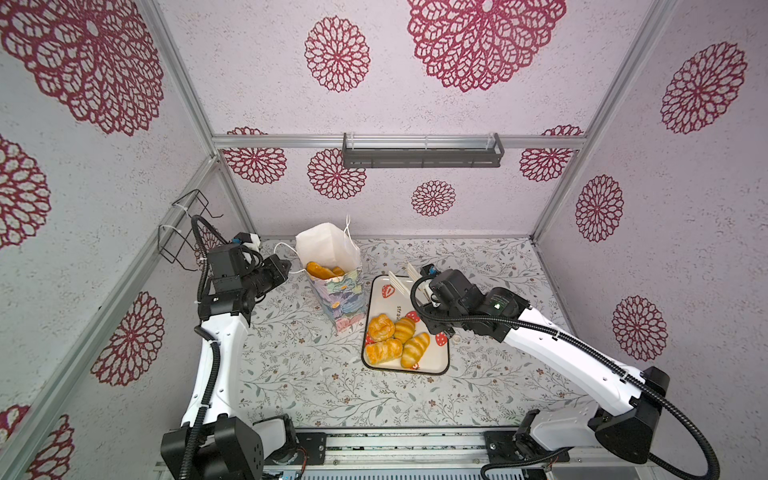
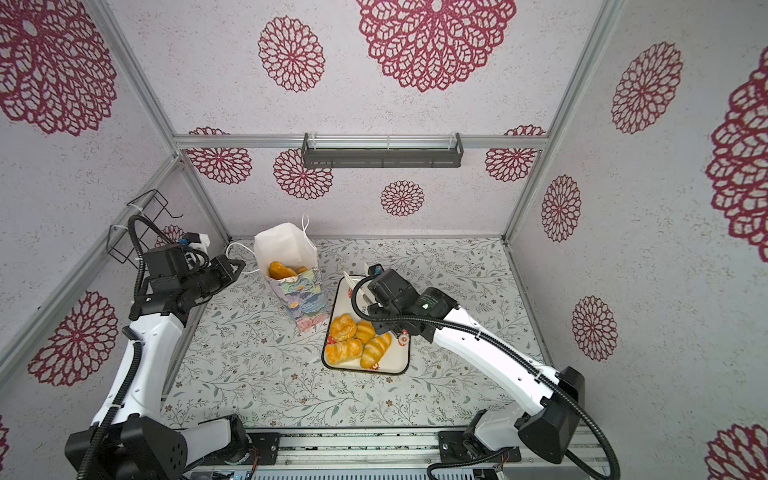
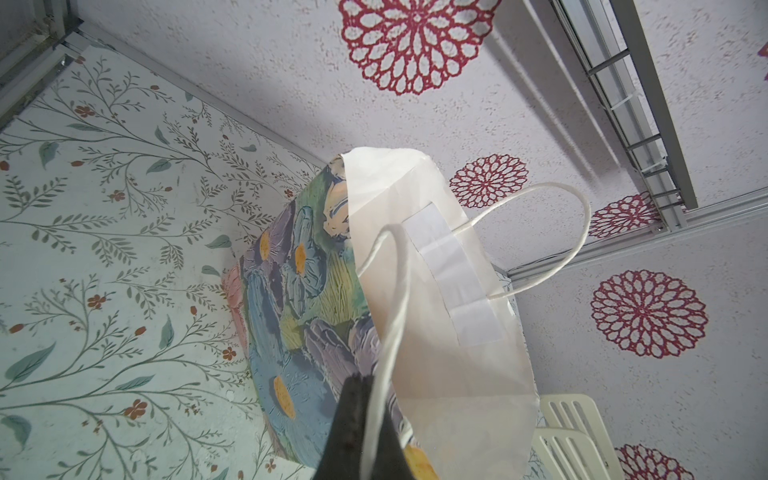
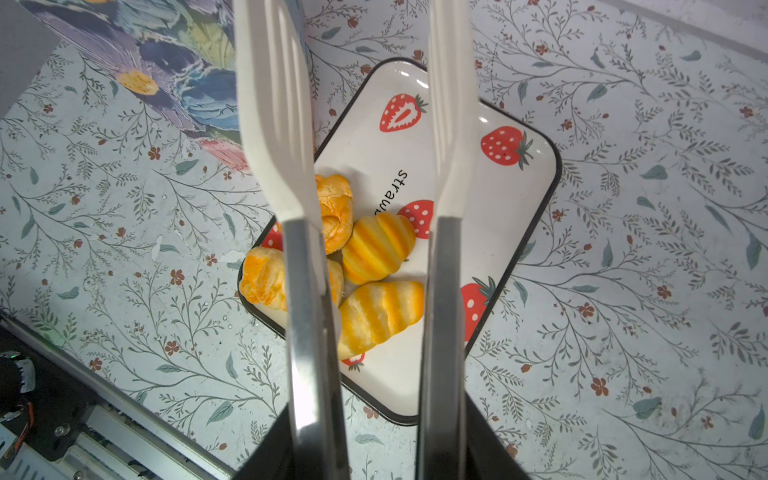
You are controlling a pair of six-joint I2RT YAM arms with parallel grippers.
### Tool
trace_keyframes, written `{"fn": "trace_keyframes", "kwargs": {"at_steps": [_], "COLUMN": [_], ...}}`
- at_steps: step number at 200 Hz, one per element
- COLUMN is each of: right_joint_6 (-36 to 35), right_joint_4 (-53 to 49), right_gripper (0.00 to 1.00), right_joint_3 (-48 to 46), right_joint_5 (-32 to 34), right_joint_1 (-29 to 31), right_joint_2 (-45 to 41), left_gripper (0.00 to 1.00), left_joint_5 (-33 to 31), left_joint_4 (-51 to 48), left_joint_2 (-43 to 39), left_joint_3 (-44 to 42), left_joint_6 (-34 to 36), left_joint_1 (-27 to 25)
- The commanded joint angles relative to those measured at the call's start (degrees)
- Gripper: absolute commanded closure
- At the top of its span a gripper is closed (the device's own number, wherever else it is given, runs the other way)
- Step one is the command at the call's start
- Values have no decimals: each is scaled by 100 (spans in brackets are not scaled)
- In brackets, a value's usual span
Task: Place the fake bread into the paper bag
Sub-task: 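Move the right tongs over the tray and lower toward the striped roll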
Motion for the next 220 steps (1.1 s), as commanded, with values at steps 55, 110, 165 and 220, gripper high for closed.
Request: {"fn": "trace_keyframes", "kwargs": {"at_steps": [55, 110, 165, 220], "right_joint_6": [402, 500, 528, 537], "right_joint_4": [295, 403, 535, 749], "right_gripper": [43, 43, 43, 42], "right_joint_3": [-689, -1074, -1445, -1780], "right_joint_5": [-318, -586, -771, -997], "right_joint_1": [-123, -140, -157, -227], "right_joint_2": [-467, -361, -246, -86], "left_gripper": [100, 100, 100, 100], "left_joint_5": [12, 3, 3, 3], "left_joint_4": [94, 87, 85, 93], "left_joint_2": [-113, -127, -127, -115], "left_joint_3": [-43, -53, -59, -52], "left_joint_6": [8, 15, 16, 7], "left_joint_1": [34, 37, 39, 37]}}
